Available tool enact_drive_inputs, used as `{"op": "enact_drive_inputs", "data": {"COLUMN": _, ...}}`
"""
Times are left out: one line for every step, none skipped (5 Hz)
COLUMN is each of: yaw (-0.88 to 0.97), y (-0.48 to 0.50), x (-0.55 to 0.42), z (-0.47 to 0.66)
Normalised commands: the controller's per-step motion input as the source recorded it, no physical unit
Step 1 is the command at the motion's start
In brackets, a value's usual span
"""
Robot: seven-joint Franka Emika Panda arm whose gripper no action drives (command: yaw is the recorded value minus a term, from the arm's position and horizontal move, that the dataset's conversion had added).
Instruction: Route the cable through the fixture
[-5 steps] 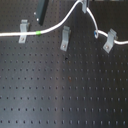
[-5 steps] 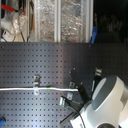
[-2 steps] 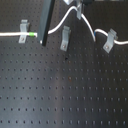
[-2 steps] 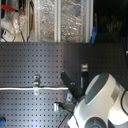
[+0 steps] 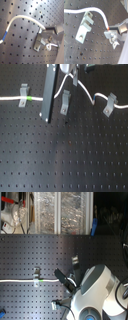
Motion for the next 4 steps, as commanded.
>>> {"op": "enact_drive_inputs", "data": {"yaw": -0.93, "y": 0.033, "x": -0.160, "z": 0.17}}
{"op": "enact_drive_inputs", "data": {"yaw": -0.94, "y": 0.015, "x": -0.147, "z": 0.17}}
{"op": "enact_drive_inputs", "data": {"yaw": -0.90, "y": -0.024, "x": -0.165, "z": 0.16}}
{"op": "enact_drive_inputs", "data": {"yaw": -0.02, "y": 0.000, "x": 0.000, "z": 0.00}}
